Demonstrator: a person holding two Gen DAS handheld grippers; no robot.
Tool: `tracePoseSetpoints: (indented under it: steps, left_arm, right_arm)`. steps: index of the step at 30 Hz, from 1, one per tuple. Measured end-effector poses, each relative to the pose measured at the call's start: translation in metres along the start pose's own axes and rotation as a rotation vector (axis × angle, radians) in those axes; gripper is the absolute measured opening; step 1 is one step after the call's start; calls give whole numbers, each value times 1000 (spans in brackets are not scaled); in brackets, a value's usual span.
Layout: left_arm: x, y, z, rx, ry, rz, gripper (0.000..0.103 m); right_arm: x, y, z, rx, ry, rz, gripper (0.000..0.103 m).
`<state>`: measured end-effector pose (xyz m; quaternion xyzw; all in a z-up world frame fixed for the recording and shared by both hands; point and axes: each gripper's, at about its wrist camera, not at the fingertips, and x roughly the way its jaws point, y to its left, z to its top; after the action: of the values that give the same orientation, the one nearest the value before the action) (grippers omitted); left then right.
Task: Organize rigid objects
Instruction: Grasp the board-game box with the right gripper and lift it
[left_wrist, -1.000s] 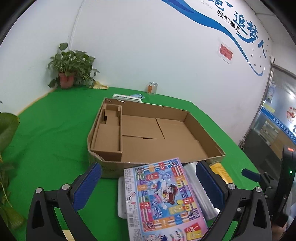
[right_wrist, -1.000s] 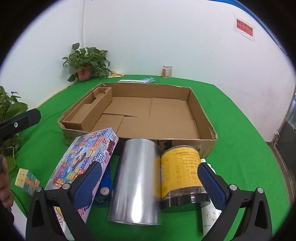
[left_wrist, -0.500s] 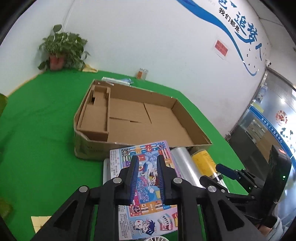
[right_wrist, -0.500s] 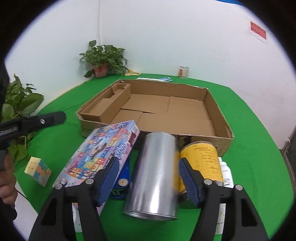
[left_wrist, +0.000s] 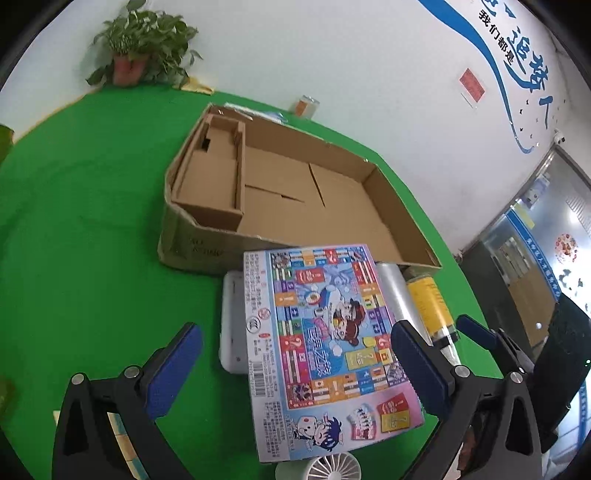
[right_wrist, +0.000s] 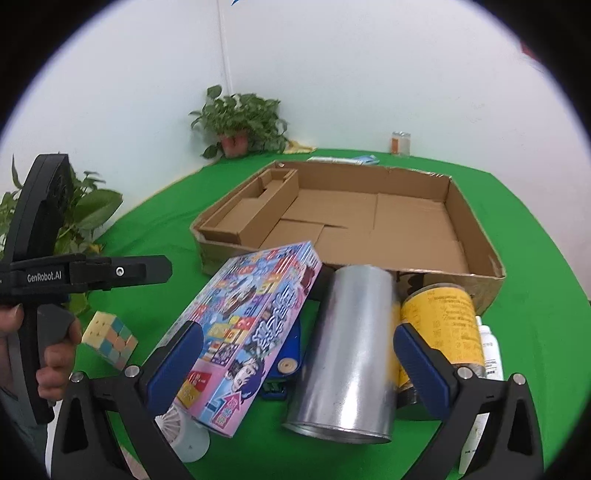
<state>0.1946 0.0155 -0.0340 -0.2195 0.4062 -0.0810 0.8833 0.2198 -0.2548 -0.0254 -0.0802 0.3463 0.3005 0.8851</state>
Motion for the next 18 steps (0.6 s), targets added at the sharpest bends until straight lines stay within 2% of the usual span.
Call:
tracePoseSetpoints:
  steps: [6, 12, 15, 18]
  left_arm:
    - [28, 24, -6, -90, 124, -97, 102]
    - [58, 34, -9, -117, 222, -140, 100]
    - [70, 39, -10, -127, 267, -160, 95]
    - [77, 44, -8, -153, 280, -195, 94]
  right_arm:
    - [9, 20, 0, -45, 49, 98, 103]
    - [32, 42, -3, -96, 150, 83, 103]
    - [45, 48, -3, -102, 197, 58, 102]
    - [58, 53, -4, -115, 247, 33, 101]
